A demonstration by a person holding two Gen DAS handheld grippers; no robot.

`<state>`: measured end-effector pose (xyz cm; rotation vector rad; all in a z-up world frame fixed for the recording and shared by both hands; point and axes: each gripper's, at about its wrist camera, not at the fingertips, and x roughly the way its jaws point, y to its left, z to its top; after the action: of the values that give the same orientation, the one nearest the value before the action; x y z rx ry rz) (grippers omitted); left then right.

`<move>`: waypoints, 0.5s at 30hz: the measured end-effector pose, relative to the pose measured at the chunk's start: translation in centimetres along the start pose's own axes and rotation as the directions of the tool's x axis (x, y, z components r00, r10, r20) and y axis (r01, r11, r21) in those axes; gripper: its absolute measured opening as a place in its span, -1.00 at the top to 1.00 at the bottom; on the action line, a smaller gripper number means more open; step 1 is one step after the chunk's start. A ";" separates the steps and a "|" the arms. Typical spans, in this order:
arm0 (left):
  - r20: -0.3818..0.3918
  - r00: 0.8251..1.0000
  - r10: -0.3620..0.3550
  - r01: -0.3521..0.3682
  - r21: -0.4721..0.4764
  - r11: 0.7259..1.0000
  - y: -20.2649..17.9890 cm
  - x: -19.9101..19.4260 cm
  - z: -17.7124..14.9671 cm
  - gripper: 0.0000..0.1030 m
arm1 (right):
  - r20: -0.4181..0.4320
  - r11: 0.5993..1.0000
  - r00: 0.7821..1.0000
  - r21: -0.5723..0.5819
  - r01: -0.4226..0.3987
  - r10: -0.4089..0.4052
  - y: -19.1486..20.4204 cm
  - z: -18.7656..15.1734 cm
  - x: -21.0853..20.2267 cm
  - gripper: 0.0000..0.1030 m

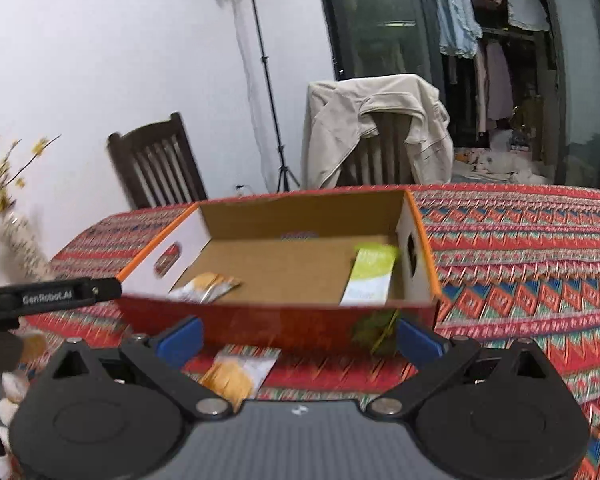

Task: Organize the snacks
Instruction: 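Move both open tools back toward the snack pile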

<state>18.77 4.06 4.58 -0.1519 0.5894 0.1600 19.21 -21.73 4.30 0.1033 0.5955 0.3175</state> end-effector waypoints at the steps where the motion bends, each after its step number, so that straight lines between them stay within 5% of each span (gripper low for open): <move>1: -0.003 1.000 -0.004 0.004 0.000 1.000 0.1 -0.5 -0.4 -1.00 | -0.006 1.000 1.000 -0.006 -0.004 0.004 0.4 -0.6 -0.4 -1.00; 5: -0.022 0.999 -0.026 0.026 -0.012 1.000 1.1 -2.6 -2.2 -1.00 | -0.033 0.999 0.999 -0.047 -0.009 0.007 2.0 -3.1 -1.8 -0.97; 10: -0.014 1.000 -0.024 0.024 -0.010 1.000 1.9 -5.5 -4.4 -1.00 | -0.042 0.996 0.999 -0.092 -0.008 0.004 3.7 -6.1 -3.6 -0.68; 15: -0.005 1.000 -0.017 0.017 -0.021 1.000 2.7 -8.2 -6.6 -1.00 | -0.057 0.993 0.998 -0.114 -0.001 -0.005 4.7 -8.0 -4.8 0.05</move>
<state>7.98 4.62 3.55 -0.1778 0.5912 0.1497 9.68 -18.85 1.18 -0.0164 0.6328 0.3530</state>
